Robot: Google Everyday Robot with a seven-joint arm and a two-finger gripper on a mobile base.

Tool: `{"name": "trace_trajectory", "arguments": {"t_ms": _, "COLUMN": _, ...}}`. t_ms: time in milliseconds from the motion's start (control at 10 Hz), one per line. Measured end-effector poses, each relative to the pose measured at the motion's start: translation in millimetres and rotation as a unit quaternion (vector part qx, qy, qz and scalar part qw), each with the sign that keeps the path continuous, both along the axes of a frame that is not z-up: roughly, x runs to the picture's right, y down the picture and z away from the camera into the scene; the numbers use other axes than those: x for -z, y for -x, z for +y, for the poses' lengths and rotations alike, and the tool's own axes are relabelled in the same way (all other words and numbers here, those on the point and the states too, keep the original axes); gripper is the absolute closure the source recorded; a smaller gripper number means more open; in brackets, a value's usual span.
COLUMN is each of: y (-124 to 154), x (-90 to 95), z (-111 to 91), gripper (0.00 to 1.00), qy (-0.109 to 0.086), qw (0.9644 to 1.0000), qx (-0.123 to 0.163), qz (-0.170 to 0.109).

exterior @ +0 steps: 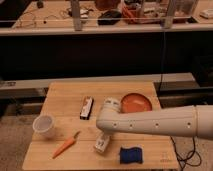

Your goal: Place the bottle in the ceramic bowl

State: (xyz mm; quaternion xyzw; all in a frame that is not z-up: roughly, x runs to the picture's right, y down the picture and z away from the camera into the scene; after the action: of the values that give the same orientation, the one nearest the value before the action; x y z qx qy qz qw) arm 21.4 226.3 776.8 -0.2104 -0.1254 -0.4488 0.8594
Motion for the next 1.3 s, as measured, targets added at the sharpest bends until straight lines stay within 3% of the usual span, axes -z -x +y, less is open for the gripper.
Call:
{"name": "trace_trajectory", "arguments": {"t_ms": 300, "y": -4.9, "x": 6.4, "z": -15.6, "gripper": 1.0, "qy": -0.003, "qw": 0.9999, "qx": -0.01, "qz": -0.001}}
{"name": "trace_trajectory", "arguments": {"t_ms": 700, "y": -11.4, "x": 6.3, "z": -15.9, "gripper": 1.0, "qy": -0.005, "qw": 0.9998, "qx": -0.017, "qz": 0.003}}
{"name": "trace_trajectory", "arguments": {"t_ms": 1100, "y": -20.4, "x": 12.7, "z": -43.2, "gripper": 1.0, "qy": -0.005, "qw": 0.9993, "qx": -0.036, "qz": 0.006}}
{"name": "trace_trajectory", "arguments": {"t_ms": 1300, "y": -21.4, "x": 13.1, "z": -44.5, "gripper": 1.0, "qy": -0.005, "qw": 0.9993, "qx": -0.037, "qz": 0.008}}
